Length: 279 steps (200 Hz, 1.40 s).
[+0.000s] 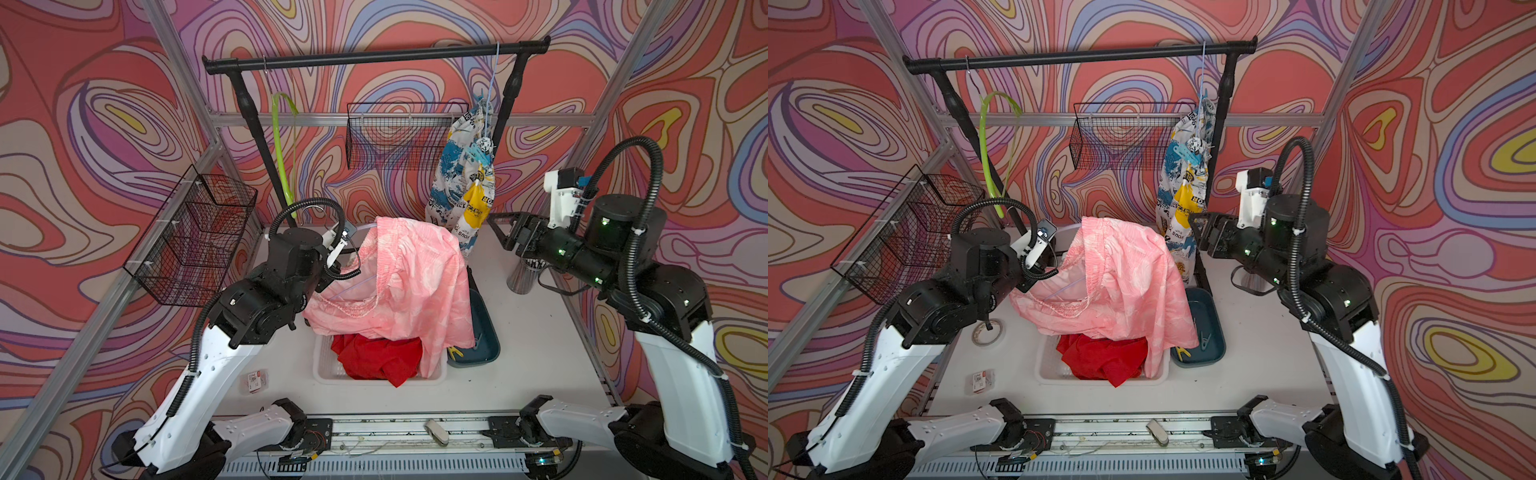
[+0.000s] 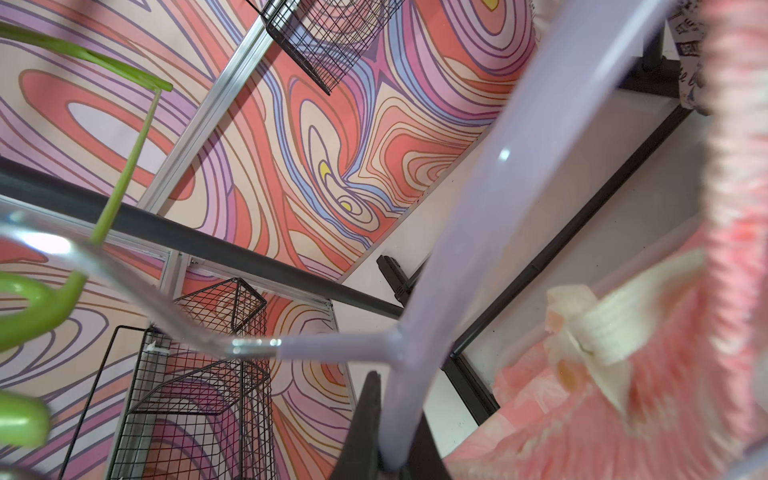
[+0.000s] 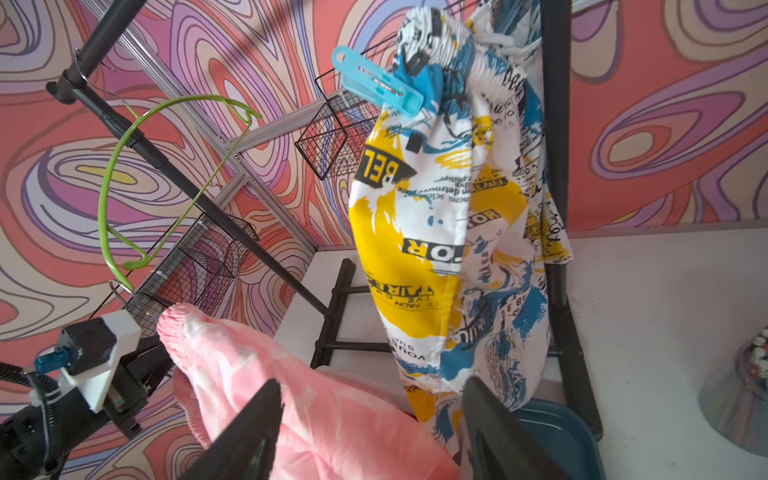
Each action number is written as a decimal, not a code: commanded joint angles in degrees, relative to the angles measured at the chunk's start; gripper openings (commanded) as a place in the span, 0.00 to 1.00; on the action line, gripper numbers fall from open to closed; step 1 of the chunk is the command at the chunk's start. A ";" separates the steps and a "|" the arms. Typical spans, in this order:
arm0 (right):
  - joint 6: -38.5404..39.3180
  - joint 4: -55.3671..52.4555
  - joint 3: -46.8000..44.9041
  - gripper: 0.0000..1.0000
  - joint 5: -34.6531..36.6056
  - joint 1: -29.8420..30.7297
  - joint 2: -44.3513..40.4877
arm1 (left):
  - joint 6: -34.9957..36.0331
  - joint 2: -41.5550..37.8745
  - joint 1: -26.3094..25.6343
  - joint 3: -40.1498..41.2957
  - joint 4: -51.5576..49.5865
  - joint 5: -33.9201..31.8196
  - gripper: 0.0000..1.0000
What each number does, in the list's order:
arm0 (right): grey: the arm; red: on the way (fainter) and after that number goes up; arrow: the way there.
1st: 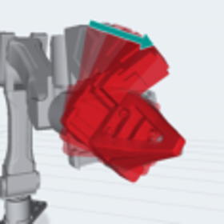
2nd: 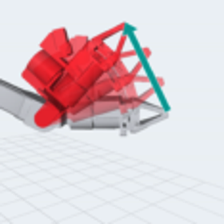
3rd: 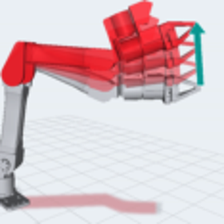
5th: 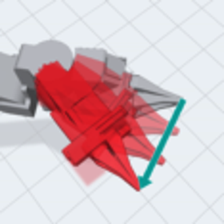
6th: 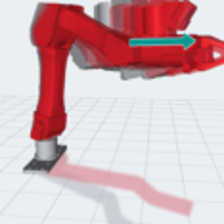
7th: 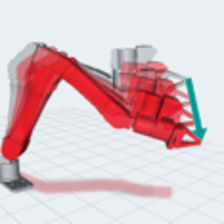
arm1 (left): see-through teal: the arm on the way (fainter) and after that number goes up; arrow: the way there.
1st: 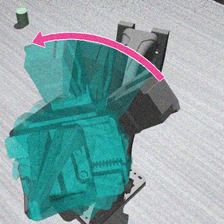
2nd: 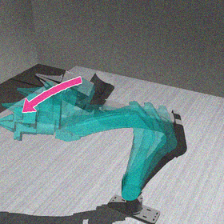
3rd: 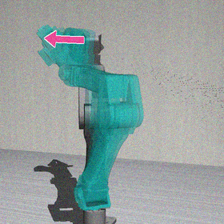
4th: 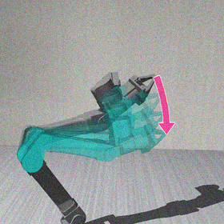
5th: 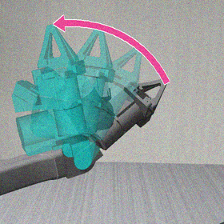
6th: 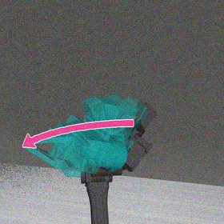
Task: Remove the clothespins securing shorts to the hanger
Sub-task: Place the clothespin in the storage box, then remove the shorts from the hanger.
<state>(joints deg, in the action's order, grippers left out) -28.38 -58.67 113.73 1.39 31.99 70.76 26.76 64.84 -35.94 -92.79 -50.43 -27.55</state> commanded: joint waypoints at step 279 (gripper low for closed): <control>-1.91 11.95 -3.13 0.00 38.25 29.36 18.64 | -0.65 -2.96 -1.14 2.00 -0.37 -0.81 0.00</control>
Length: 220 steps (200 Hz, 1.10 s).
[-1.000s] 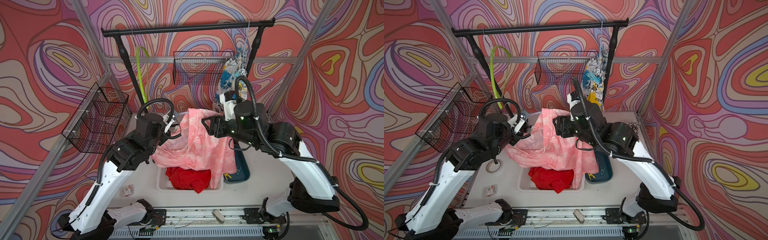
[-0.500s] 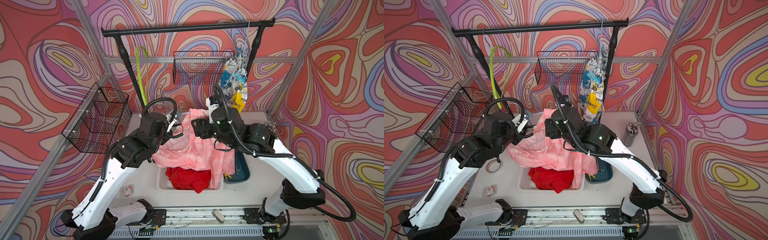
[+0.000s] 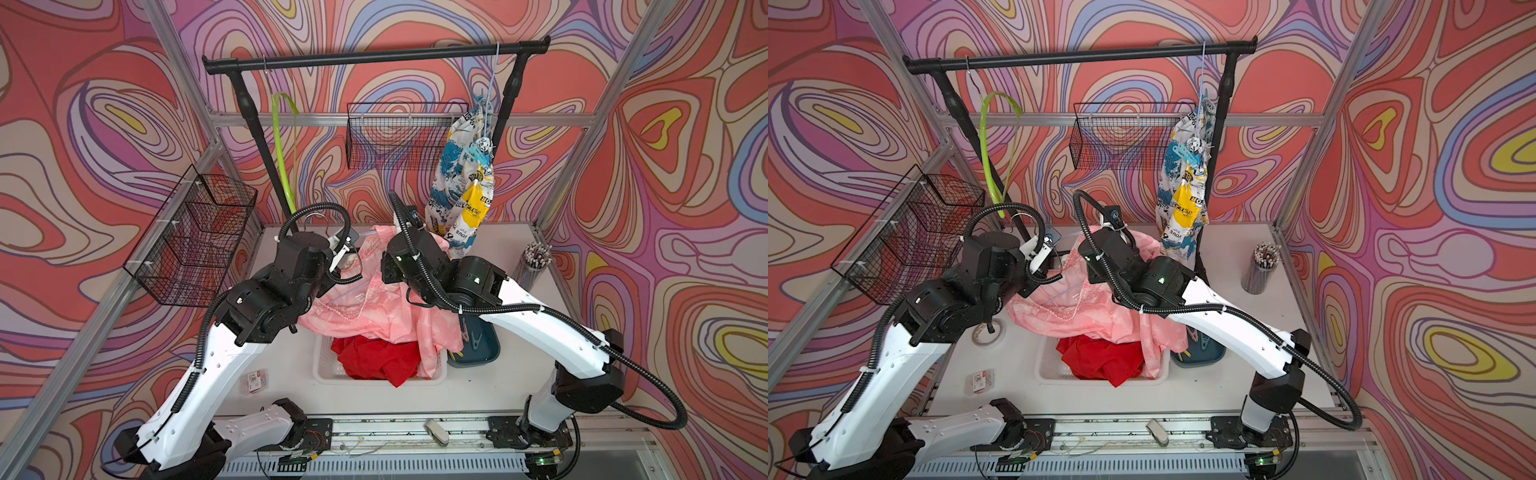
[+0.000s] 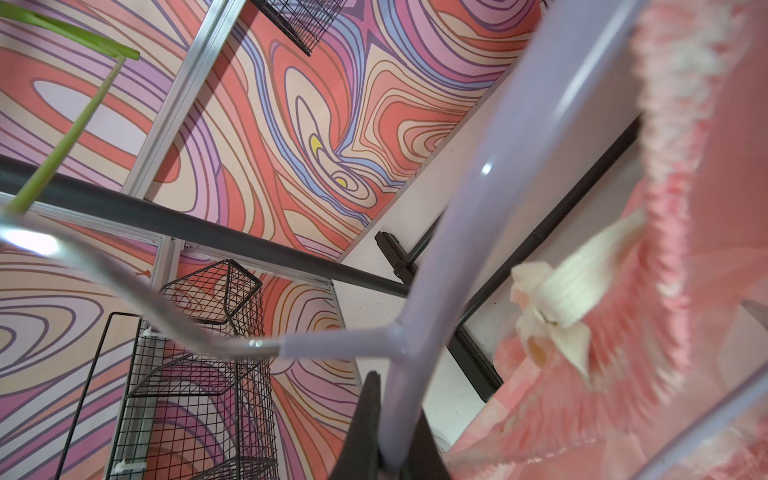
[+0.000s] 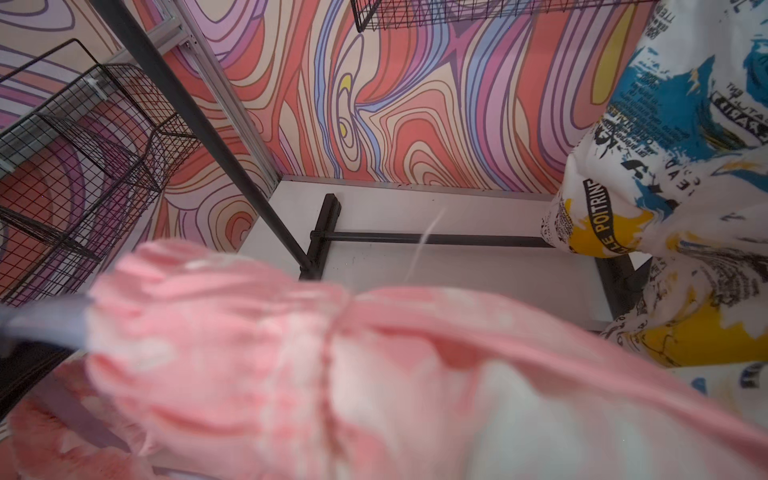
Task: Remove the clothespins securing shorts to the hanger
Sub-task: Remove the shorts from the hanger.
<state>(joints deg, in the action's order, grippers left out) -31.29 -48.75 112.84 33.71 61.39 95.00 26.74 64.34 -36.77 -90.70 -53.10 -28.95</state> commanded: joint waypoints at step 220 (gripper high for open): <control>8.61 -3.81 1.62 0.00 10.60 -0.04 -22.46 | -1.81 -12.34 -0.32 0.42 3.65 -7.05 0.00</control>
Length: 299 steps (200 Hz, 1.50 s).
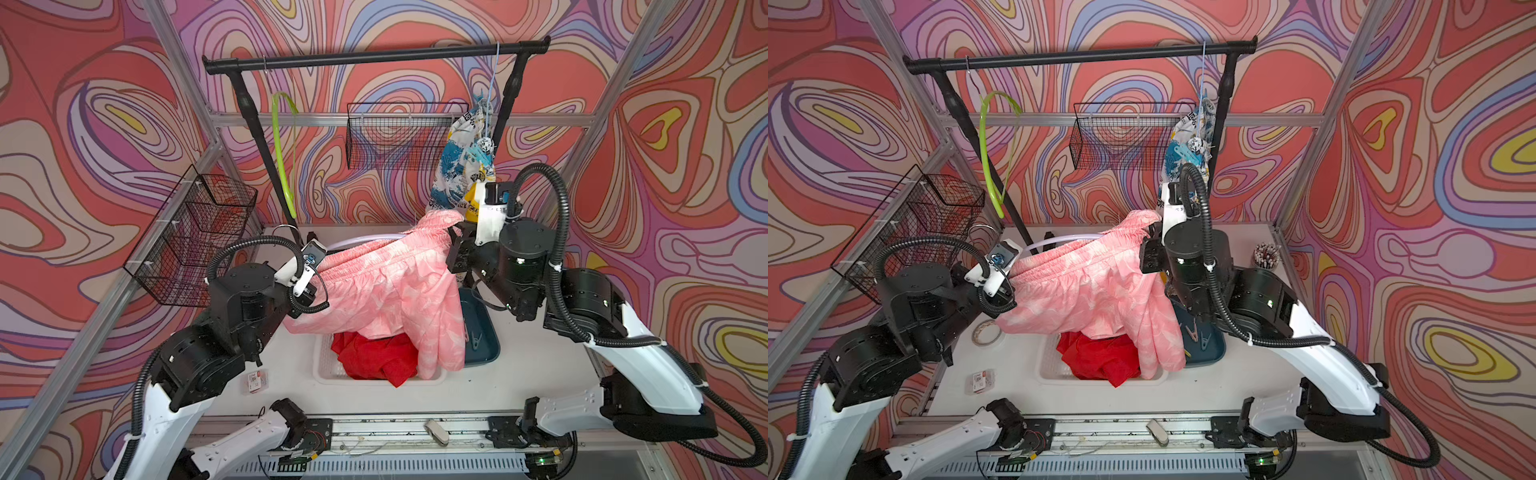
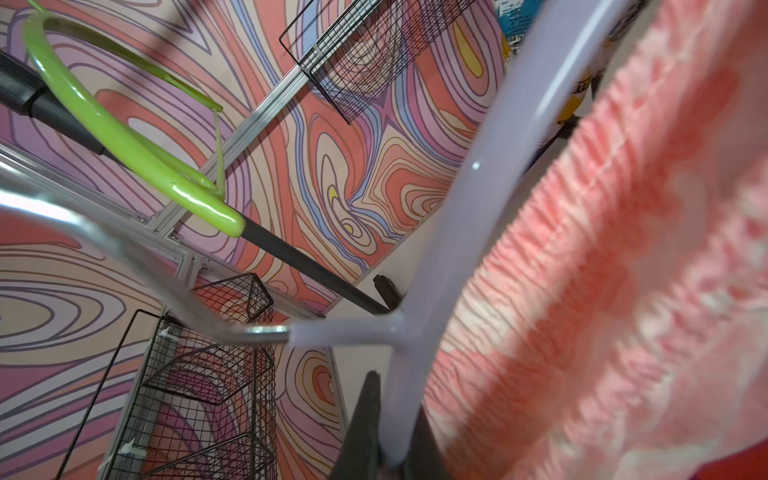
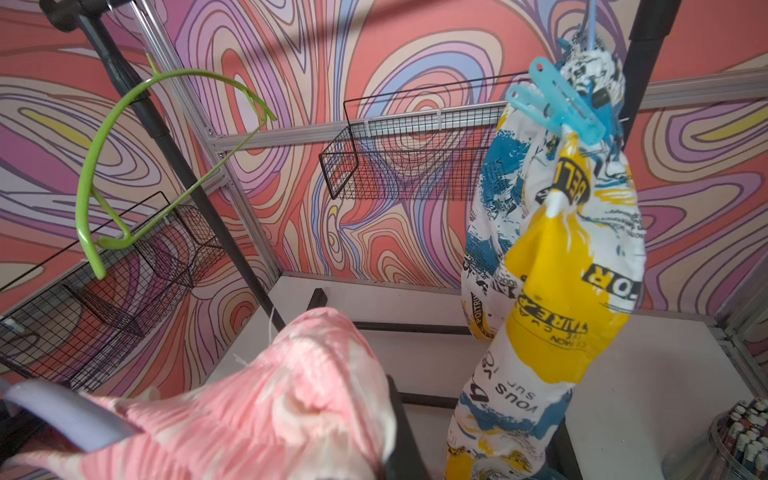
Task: Remove the clothespins securing shorts to the hanger
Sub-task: Remove the shorts from the hanger.
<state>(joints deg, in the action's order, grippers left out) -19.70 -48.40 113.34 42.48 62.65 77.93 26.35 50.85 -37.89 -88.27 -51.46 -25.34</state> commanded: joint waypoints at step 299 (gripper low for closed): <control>-2.14 1.65 18.33 0.00 -27.18 -1.31 1.71 | -19.92 -6.62 0.80 3.99 5.15 17.06 0.00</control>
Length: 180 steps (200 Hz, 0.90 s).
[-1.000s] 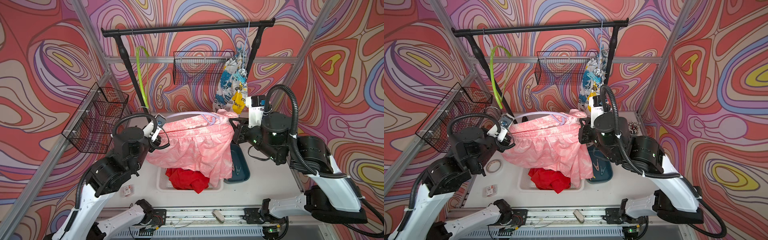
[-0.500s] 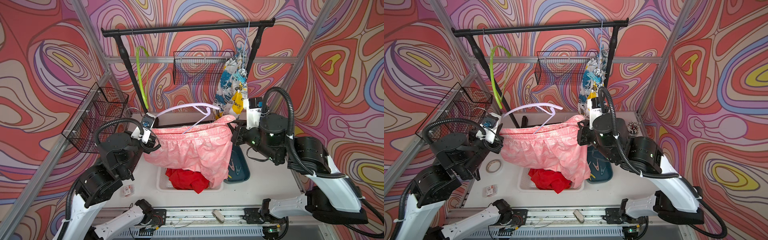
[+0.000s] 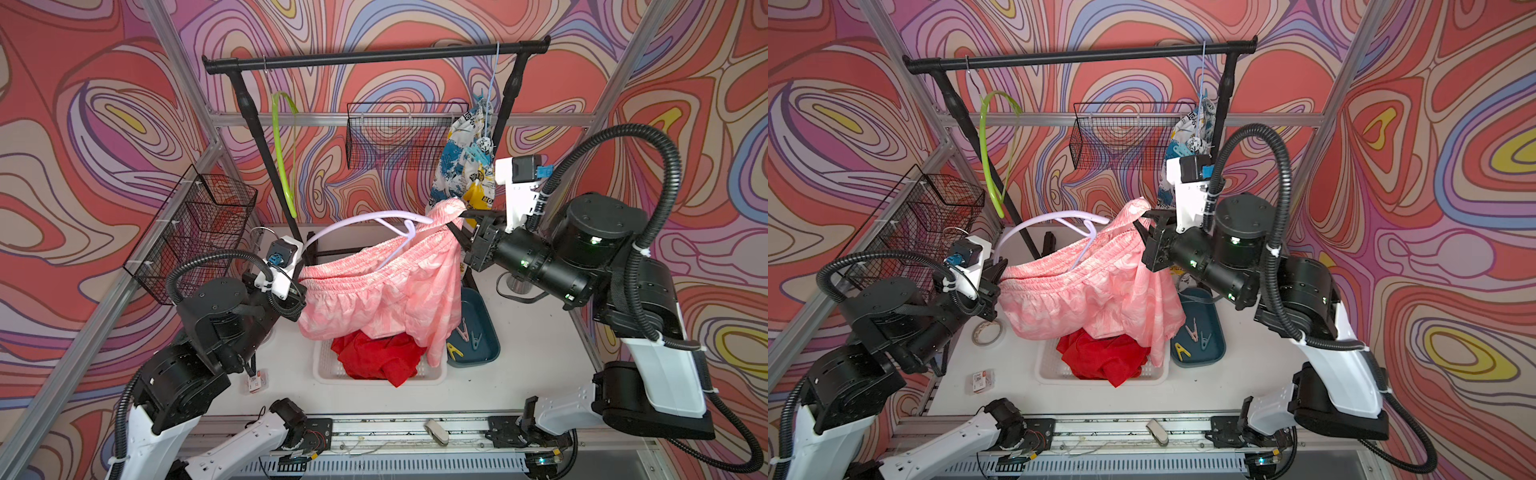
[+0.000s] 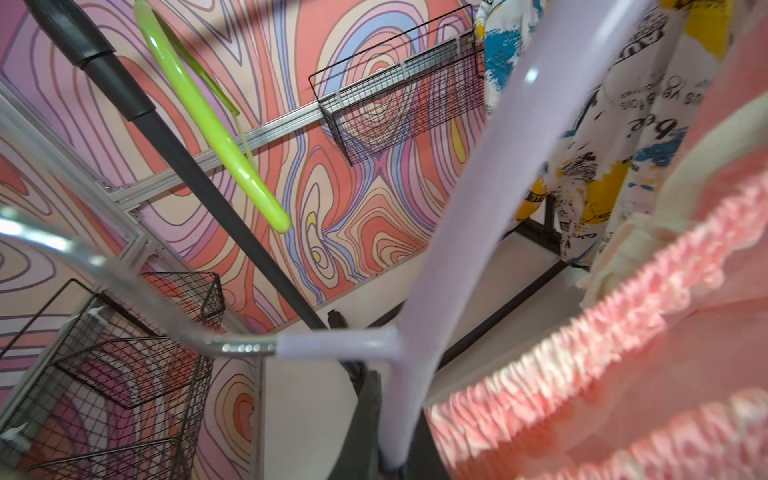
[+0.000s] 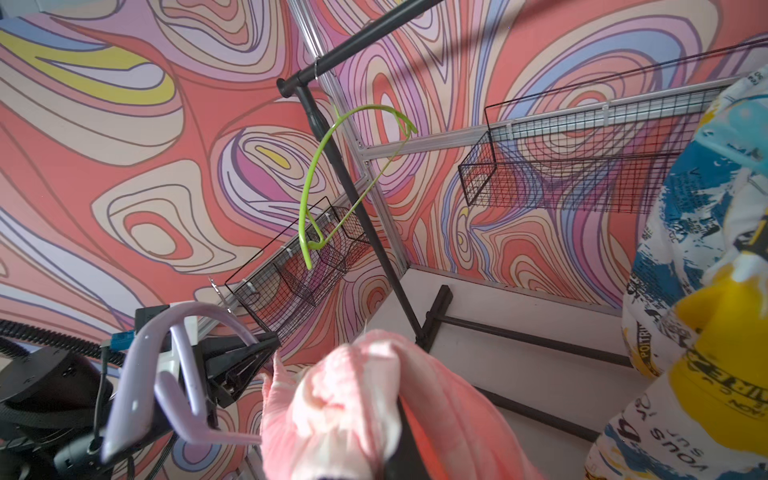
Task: Remove the clothespins securing shorts to the hanger
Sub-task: Remove the shorts from the hanger.
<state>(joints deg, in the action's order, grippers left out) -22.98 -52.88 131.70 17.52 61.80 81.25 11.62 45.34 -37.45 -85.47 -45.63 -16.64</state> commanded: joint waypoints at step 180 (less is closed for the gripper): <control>-4.00 20.25 -5.27 0.00 -17.75 -3.70 11.98 | -17.66 -5.91 0.38 9.71 16.11 7.85 0.00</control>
<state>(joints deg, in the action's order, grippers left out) -23.49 -39.27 129.25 4.47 60.31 93.17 -7.29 40.69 -37.08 -72.14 -35.70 -5.17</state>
